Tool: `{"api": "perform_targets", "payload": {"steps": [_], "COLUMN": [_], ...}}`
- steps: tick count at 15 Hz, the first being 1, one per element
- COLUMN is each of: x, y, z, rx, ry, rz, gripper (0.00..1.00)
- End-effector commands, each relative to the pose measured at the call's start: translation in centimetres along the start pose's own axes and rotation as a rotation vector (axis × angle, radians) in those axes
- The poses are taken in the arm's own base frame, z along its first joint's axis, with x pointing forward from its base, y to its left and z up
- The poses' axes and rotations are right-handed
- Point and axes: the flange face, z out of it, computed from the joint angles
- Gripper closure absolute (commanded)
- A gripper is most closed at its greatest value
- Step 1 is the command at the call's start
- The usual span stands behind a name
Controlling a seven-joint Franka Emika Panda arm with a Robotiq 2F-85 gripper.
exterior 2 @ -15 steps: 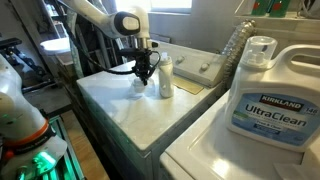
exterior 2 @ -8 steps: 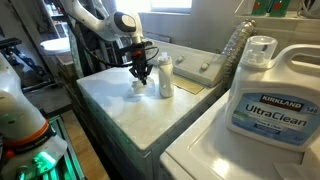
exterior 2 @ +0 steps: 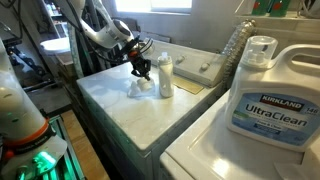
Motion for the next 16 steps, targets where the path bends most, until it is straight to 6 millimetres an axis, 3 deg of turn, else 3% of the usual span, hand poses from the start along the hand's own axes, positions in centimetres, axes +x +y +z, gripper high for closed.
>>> {"api": "perform_targets", "payload": {"steps": [1,5,10,14,15,16], "x": [2.0,3.0,2.8,1.2,2.4,2.3], "y": [-1.1,-1.0,1.0,3.4,2.5,2.9], "z": [0.1,-0.7,-2.5,-3.1,-3.0,-3.1], "rx": [-0.05,0.095,0.285,0.344,0.318,0.318], "ry": [-0.023,0.036,0.075,0.008,0.025,0.029], "rz": [0.045,0.106,0.223,0.408,0.316,0.329], "gripper": [0.63,0.34,0.0,0.0,0.0,0.0]}}
